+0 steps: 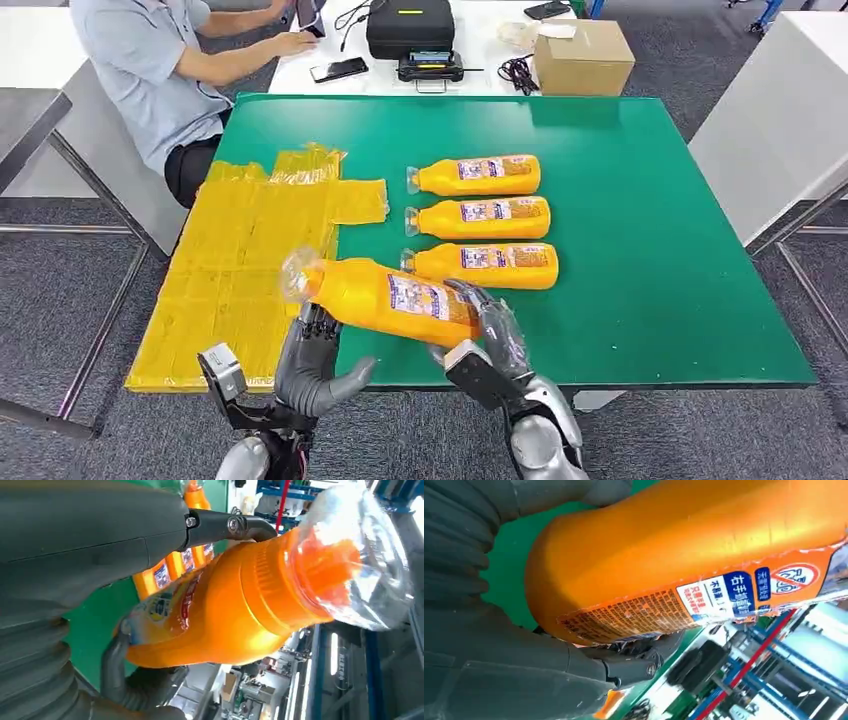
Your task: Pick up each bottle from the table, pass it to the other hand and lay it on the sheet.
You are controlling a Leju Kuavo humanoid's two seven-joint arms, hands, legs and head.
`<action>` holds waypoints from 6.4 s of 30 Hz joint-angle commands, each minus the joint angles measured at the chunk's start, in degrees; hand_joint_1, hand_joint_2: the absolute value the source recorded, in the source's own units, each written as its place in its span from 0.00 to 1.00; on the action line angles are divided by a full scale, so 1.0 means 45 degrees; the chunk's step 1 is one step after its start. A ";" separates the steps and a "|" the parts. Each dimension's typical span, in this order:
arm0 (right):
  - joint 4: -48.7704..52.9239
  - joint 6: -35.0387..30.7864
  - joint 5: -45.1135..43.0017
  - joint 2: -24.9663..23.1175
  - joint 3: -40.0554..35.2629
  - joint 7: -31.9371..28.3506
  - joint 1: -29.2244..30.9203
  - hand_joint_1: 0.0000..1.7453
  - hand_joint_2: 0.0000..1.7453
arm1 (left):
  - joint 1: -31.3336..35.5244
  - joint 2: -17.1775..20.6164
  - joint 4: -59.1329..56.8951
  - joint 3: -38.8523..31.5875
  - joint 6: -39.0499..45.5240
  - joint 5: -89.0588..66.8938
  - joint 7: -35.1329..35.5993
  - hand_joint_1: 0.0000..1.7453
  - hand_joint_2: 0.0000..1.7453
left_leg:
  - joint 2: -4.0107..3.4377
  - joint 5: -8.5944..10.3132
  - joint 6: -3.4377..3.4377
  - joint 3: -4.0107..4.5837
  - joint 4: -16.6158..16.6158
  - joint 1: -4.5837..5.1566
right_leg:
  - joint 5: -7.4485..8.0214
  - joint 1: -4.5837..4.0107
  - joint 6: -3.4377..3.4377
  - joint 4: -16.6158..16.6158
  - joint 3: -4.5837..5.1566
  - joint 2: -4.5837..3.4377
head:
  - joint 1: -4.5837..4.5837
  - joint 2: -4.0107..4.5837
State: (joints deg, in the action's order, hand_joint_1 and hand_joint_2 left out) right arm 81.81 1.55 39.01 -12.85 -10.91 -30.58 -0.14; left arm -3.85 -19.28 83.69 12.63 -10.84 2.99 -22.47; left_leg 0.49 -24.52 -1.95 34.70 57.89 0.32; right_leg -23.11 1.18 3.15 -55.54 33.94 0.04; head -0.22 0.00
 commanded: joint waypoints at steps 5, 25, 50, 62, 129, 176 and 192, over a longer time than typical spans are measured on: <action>-0.1473 0.0102 -0.0393 0.0281 -0.1735 -0.0184 0.0905 1.00 1.00 | 0.0975 -0.0160 -0.1231 0.0223 -0.0097 0.0418 -0.0138 0.00 1.00 | -0.0021 -0.0015 0.0022 -0.0035 -0.0004 -0.0019 | -0.0005 -0.0021 -0.0027 0.0014 -0.0035 -0.0014 | 0.0000 0.0000; -0.3620 0.0806 -0.1401 0.0388 -0.2041 -0.0093 0.1302 0.32 1.00 | 0.0950 -0.0151 -0.0704 0.0276 -0.0582 0.0950 -0.1310 1.00 1.00 | 0.0003 -0.0007 0.0016 -0.0021 -0.0006 -0.0011 | -0.0008 -0.0013 -0.0019 0.0011 -0.0022 0.0012 | 0.0000 0.0000; -0.2835 -0.1146 0.0370 0.0464 -0.1066 0.0895 0.0727 0.00 1.00 | 0.1016 0.0094 0.1405 -0.0022 0.6161 -0.9908 -0.0596 0.94 1.00 | -0.0001 -0.0010 0.0017 -0.0004 0.0005 -0.0008 | -0.0011 -0.0010 -0.0019 -0.0001 -0.0003 0.0006 | 0.0000 0.0000; -0.2293 -0.1347 0.1299 0.0575 -0.0242 0.0956 0.0685 0.00 1.00 | 0.1764 0.0548 0.0429 -0.0532 0.8564 -1.7725 0.2559 1.00 1.00 | 0.0001 -0.0012 0.0032 -0.0050 -0.0011 -0.0017 | -0.0015 -0.0020 -0.0037 0.0013 -0.0051 0.0012 | -0.0005 0.0000; -0.3285 -0.1224 0.0453 0.0226 0.0710 0.0038 0.1030 0.00 1.00 | 0.4940 0.1362 -0.9198 -0.3188 0.8538 -1.9834 0.3632 0.00 1.00 | -0.0004 0.0003 0.0023 -0.0052 -0.0014 -0.0011 | -0.0005 -0.0012 -0.0027 0.0008 -0.0056 -0.0009 | -0.0005 0.0000; -0.4755 -0.4714 1.1142 0.2588 0.1223 0.5059 0.3192 0.00 1.00 | 0.0297 -0.0070 0.2397 0.1177 0.5309 -0.8030 -0.1262 0.00 1.00 | 0.0009 -0.0014 0.0028 -0.0036 -0.0007 -0.0016 | -0.0018 -0.0021 -0.0025 0.0014 -0.0047 0.0008 | 0.0000 0.0000; -0.4954 -0.3697 1.0409 0.2369 0.1472 0.4811 0.2660 0.00 1.00 | -0.0089 -0.0083 0.2725 0.0939 0.5322 -0.8169 -0.1331 0.00 1.00 | 0.0005 -0.0008 0.0022 -0.0010 -0.0007 -0.0009 | -0.0012 -0.0012 -0.0018 0.0009 -0.0019 0.0002 | 0.0005 0.0000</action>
State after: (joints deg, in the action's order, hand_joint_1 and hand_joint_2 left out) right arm 63.89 -18.04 86.40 -1.40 -5.79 -7.82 11.54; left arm -3.54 -18.84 97.15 16.68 13.11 -33.55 -28.46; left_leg 0.55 -24.48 -1.93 34.84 57.90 0.33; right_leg -23.10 1.18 3.17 -55.56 34.04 0.05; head -0.20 0.00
